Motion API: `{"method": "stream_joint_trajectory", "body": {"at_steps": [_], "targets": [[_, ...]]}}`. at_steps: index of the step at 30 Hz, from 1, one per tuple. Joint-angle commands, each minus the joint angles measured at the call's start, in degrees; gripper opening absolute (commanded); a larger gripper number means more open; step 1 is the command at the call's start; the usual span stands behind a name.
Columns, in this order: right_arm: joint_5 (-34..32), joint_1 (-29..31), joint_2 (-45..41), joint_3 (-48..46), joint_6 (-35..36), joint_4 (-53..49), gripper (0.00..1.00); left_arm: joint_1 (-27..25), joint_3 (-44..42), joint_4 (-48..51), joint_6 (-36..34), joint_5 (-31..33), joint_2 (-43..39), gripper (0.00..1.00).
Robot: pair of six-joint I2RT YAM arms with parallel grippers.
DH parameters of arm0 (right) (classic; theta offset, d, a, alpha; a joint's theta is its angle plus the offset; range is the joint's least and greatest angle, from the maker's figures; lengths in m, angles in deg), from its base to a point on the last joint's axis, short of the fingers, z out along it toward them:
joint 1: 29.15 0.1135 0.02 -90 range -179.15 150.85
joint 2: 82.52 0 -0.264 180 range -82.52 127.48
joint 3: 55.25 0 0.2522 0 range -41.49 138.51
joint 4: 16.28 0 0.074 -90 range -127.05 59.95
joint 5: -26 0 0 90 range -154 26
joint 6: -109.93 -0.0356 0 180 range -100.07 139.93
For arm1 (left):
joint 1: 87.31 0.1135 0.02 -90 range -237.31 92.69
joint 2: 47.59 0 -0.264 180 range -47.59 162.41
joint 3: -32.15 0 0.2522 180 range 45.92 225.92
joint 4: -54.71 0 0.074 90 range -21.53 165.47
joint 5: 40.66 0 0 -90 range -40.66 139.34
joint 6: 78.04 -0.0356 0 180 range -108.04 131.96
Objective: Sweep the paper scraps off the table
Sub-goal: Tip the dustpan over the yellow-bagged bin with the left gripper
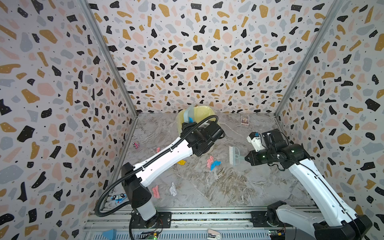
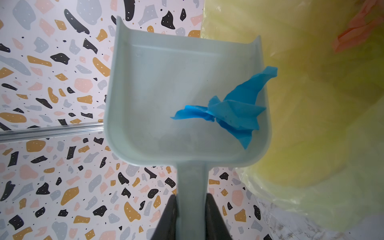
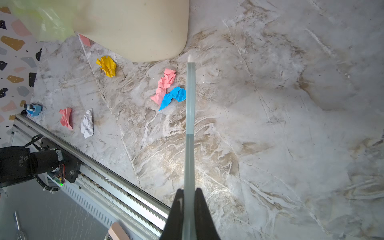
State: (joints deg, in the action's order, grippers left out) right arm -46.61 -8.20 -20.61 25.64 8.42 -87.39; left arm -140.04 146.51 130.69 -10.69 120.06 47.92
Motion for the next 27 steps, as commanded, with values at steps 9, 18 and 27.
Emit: {"method": "stream_joint_trajectory", "body": {"at_steps": [9,18,27], "targets": [[0.8,-0.2,-1.9,-0.1,-0.6,0.8,0.0,-0.3,-3.8,-7.1,-8.2,6.9,-4.7,0.0],[1.5,-0.2,-2.6,-1.0,-1.1,1.6,0.0,-0.2,-13.2,-29.8,-32.5,5.1,-10.4,0.0],[1.2,-0.2,-4.4,-2.0,-1.8,1.5,0.0,0.4,-15.2,-33.7,-33.9,3.4,-11.2,0.0]]}}
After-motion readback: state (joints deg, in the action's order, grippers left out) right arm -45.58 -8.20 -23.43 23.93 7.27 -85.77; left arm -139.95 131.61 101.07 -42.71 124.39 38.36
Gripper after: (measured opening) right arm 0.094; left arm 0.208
